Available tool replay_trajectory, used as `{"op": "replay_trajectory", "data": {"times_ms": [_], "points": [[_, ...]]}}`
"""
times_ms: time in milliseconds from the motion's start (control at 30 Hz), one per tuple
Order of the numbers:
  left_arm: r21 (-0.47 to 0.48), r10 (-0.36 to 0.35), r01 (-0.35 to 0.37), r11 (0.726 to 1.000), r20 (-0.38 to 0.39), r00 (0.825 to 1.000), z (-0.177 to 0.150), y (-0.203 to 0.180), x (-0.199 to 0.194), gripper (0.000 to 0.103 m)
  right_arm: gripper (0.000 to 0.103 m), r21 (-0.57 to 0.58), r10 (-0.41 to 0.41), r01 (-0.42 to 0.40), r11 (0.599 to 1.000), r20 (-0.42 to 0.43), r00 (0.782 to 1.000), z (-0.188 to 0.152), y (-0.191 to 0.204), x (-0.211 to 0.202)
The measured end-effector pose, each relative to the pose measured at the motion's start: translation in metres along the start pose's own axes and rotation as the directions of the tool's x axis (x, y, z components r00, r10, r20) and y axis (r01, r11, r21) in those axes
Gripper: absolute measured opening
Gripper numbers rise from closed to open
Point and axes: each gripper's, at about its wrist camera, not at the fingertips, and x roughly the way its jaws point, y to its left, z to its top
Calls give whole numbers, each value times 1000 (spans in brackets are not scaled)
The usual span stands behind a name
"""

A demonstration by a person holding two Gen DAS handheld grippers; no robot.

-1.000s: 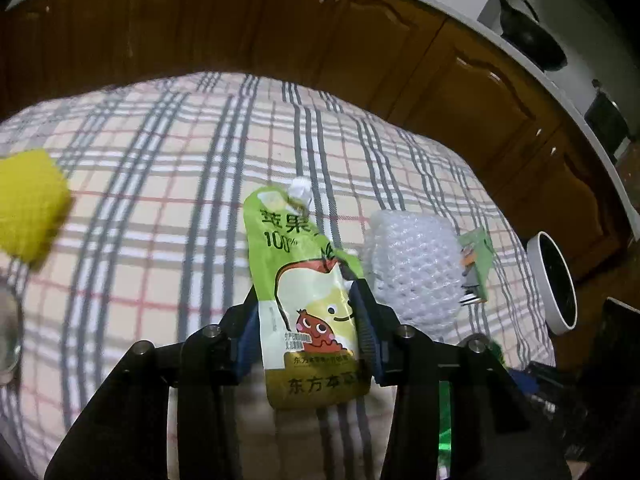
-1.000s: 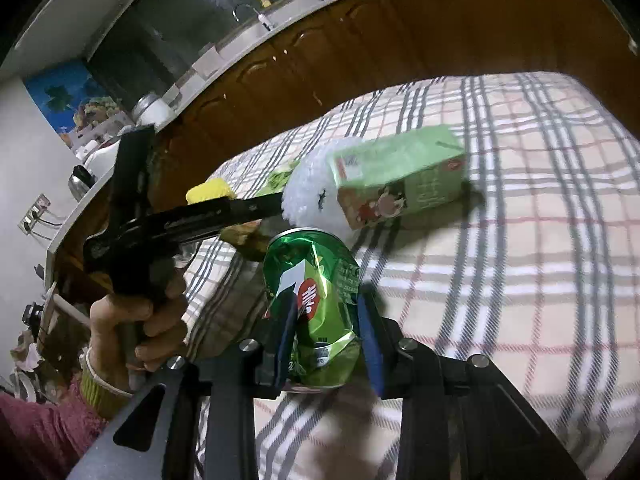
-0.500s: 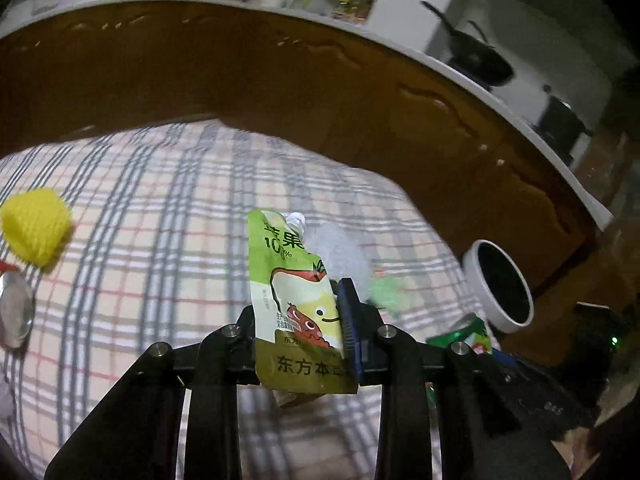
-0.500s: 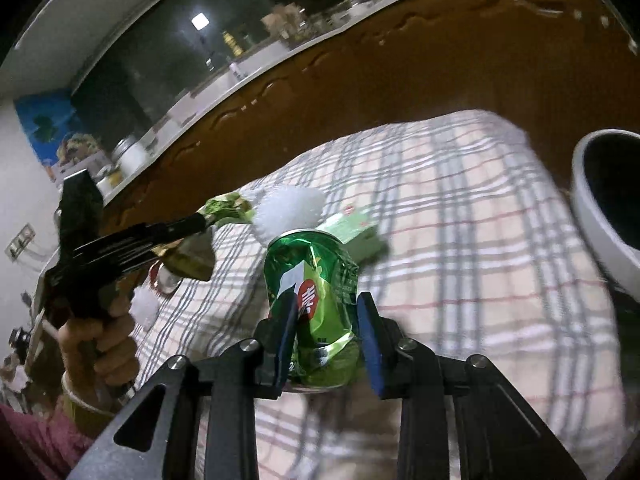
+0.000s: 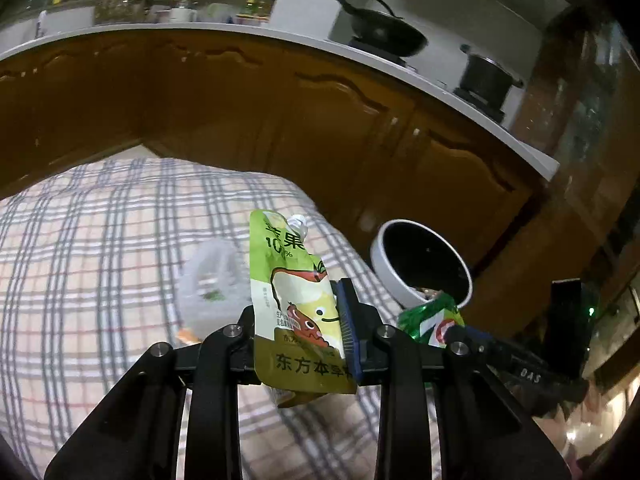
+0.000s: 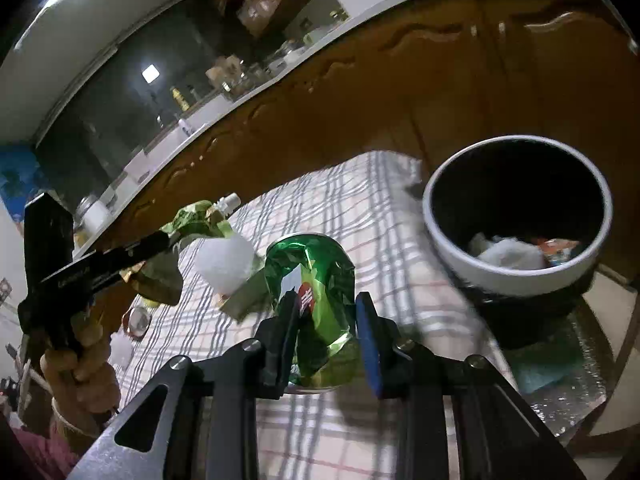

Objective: Collect trash
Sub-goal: 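Carry the pouch and can over the white bin and open both tools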

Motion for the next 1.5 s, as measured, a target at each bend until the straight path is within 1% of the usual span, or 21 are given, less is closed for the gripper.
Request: {"op": "replay_trajectory", "data": {"times_ms": [333, 600, 767, 1000, 1200, 1500], "points": [[64, -47, 49, 997, -31, 998, -2, -39, 23, 25, 27, 48, -54, 52, 997, 50, 997, 4, -29, -23], [119, -88, 98, 988, -84, 993, -1, -75, 55, 25, 27, 77, -89, 83, 994, 78, 993, 13, -51, -36], [158, -113, 129, 979, -107, 988, 5, -103, 74, 25, 26, 88, -122, 113, 990, 111, 986, 28, -68, -45], [202, -146, 174, 964, -149, 978, 17, -136, 107, 25, 26, 92, -199, 188, 978, 135, 971, 50, -95, -52], [243, -141, 183, 953, -181, 973, 23, -158, 139, 25, 26, 74, -258, 250, 965, 116, 959, 64, -111, -44], [277, -108, 172, 946, -231, 967, 24, -171, 180, 25, 26, 49, -307, 304, 951, 81, 948, 72, -122, -23]]}}
